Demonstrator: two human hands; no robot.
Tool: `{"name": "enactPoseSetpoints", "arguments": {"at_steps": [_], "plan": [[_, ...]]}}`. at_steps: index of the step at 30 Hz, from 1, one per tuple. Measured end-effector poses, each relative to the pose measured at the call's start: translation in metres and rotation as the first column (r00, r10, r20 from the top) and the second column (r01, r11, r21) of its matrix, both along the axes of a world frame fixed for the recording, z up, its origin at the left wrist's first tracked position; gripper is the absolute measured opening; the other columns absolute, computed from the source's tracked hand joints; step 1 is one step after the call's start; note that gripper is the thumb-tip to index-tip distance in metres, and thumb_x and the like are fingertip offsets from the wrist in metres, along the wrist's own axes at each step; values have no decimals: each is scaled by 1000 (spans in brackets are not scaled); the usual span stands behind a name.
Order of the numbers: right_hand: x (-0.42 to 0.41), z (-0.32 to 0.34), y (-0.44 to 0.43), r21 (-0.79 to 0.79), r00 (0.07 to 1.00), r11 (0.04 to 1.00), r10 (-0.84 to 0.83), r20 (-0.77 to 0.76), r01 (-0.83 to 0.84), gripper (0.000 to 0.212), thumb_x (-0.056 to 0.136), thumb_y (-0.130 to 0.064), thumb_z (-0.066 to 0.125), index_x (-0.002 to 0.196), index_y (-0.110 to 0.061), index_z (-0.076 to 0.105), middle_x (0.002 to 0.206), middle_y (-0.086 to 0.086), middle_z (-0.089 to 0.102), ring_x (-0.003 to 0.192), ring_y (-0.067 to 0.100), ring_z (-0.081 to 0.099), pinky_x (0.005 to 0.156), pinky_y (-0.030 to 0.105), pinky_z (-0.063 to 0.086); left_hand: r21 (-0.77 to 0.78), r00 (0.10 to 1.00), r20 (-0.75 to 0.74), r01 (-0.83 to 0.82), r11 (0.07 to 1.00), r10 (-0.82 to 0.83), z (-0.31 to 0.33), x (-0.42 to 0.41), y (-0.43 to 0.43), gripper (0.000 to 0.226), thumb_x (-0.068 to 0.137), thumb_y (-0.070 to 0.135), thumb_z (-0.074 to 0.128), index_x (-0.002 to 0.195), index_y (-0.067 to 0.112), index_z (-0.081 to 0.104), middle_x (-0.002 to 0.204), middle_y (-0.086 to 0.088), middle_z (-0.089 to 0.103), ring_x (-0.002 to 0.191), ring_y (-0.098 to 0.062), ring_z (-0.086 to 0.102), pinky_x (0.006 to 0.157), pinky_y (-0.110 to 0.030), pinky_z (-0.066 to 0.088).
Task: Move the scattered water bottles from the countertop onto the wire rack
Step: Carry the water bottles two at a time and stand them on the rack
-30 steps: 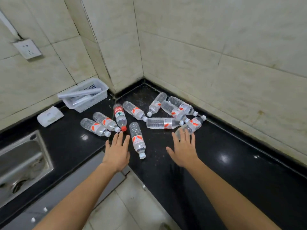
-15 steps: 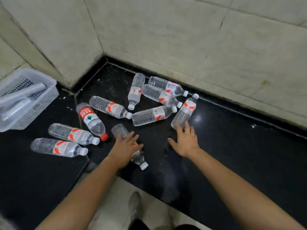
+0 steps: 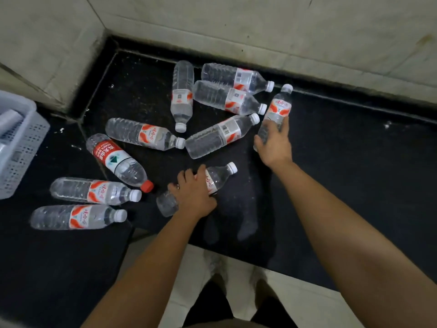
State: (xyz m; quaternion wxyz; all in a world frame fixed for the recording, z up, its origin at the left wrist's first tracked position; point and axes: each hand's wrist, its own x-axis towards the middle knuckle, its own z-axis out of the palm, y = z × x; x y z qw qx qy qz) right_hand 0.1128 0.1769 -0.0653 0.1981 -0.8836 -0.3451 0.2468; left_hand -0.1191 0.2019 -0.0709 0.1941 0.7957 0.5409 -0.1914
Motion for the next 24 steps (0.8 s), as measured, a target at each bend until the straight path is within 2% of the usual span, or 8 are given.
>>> {"name": "enactPoseSetpoints", "arguments": {"at_steps": [4, 8, 10, 15, 17, 19, 21, 24], "plan": [[-7, 13, -23, -43, 999, 999, -6, -46, 4, 64, 88, -24, 71, 143, -21, 40, 167, 9, 4, 125, 45, 53, 101, 44, 46, -91, 999, -49, 3, 996, -7, 8, 2, 8, 111, 75, 28, 78, 157, 26, 3, 156, -12, 24, 144, -35, 23, 114, -60, 19], [-10, 19, -60, -161, 991, 987, -16, -132, -6, 113, 76, -25, 85, 159, -23, 9, 158, 7, 19, 127, 42, 52, 102, 47, 50, -39, 1000, -14, -4, 999, 4, 7, -7, 11, 92, 78, 34, 75, 153, 31, 23, 148, -5, 45, 135, -32, 41, 108, -55, 27], [-9, 25, -77, -292, 989, 955, 5, -146, -48, 122, 70, -23, 88, 159, -22, 5, 151, 9, 24, 126, 41, 51, 100, 47, 52, -15, 997, 26, -73, 997, 74, 7, -10, 6, 86, 75, 42, 77, 148, 32, 32, 144, -1, 50, 132, -31, 44, 105, -51, 31], [-11, 28, -103, -491, 959, 824, 256, -119, -281, 100, 77, -17, 81, 154, -15, 16, 146, 12, 32, 126, 38, 53, 97, 45, 52, -72, 936, 177, -296, 952, 304, 0, 5, -16, 88, 73, 70, 70, 136, 16, 41, 140, -9, 49, 127, -36, 46, 102, -53, 40], [-18, 22, -104, -452, 969, 857, 232, -89, -247, 91, 84, -39, 77, 151, -12, 21, 145, 13, 37, 127, 36, 51, 97, 46, 49, -103, 907, 226, -341, 935, 355, -3, 12, -22, 90, 77, 70, 65, 140, 12, 37, 144, -12, 43, 131, -37, 41, 105, -55, 37], [-27, 14, -105, -352, 990, 925, 138, -39, -143, 79, 92, -57, 61, 147, -10, 28, 141, 13, 44, 125, 34, 51, 95, 48, 49, -99, 905, 232, -343, 934, 357, -5, 12, -24, 87, 81, 63, 66, 142, 11, 35, 146, -14, 40, 133, -38, 38, 105, -55, 35], [-31, 7, -108, -248, 993, 964, 108, 39, -95, 70, 95, -58, 54, 143, -11, 35, 137, 13, 51, 123, 31, 53, 94, 47, 50, -72, 919, 213, -323, 944, 331, -5, 12, -25, 81, 84, 58, 66, 140, 9, 34, 143, -17, 40, 130, -39, 38, 102, -54, 38], [-25, 8, -114, -150, 992, 982, 122, 37, -115, 66, 92, -57, 61, 139, -15, 43, 128, 9, 59, 115, 28, 60, 90, 42, 52, 19, 962, 150, -233, 972, 228, -1, 18, -29, 70, 89, 56, 59, 131, 5, 34, 133, -22, 50, 119, -40, 50, 91, -49, 44]]}}
